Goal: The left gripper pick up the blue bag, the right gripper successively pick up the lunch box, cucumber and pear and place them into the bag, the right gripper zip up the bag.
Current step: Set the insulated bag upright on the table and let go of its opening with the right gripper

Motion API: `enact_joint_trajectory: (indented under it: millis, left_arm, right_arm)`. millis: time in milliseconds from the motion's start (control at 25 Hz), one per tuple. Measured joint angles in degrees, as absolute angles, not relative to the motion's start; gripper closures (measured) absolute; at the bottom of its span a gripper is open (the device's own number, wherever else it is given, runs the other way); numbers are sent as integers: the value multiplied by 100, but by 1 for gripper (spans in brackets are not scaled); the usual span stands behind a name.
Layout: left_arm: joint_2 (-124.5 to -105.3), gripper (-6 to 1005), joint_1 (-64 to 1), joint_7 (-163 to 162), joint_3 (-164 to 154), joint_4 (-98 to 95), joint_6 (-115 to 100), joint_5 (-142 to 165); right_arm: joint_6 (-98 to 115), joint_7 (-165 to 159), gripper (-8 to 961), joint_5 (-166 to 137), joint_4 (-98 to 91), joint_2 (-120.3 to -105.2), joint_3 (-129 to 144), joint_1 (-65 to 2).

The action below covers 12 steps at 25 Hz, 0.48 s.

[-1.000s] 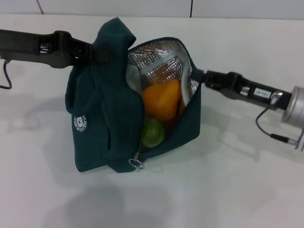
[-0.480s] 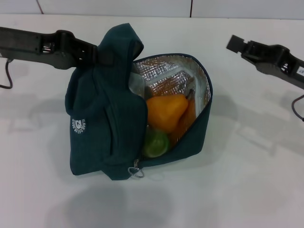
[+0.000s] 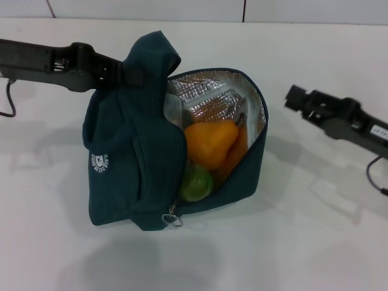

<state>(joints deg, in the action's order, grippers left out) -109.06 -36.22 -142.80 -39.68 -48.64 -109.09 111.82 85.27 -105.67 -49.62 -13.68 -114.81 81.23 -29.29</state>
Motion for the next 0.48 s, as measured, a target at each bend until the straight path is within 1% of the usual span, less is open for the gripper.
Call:
enact_joint_trajectory:
  millis: [40,200,440,480]
  left_arm:
    - [-10908,955,-3622,-14275,-3972,-4864,-10908,11183]
    - [-10920,956,-3625,-14254,-3978,-4855,-10906,11186]
    - [-10932,955,-3640,-14242,-3981,-4851,-10897,11189]
    - [-10932,955,-3633,-14242,-3981,-4851,-10897,11189]
  right_arm:
    - [8479,-10574,850,-5006,-1347,-11514,8135,-2944]
    - [8205,-10769,673,-5153,-1338,-11589,8353,-3103]
    - [7772,-11087,395,-5123,-1368,-11617,8780,-3255]
    - [7723,-11116,362,-5111,-1397,-11619,8892,-3294]
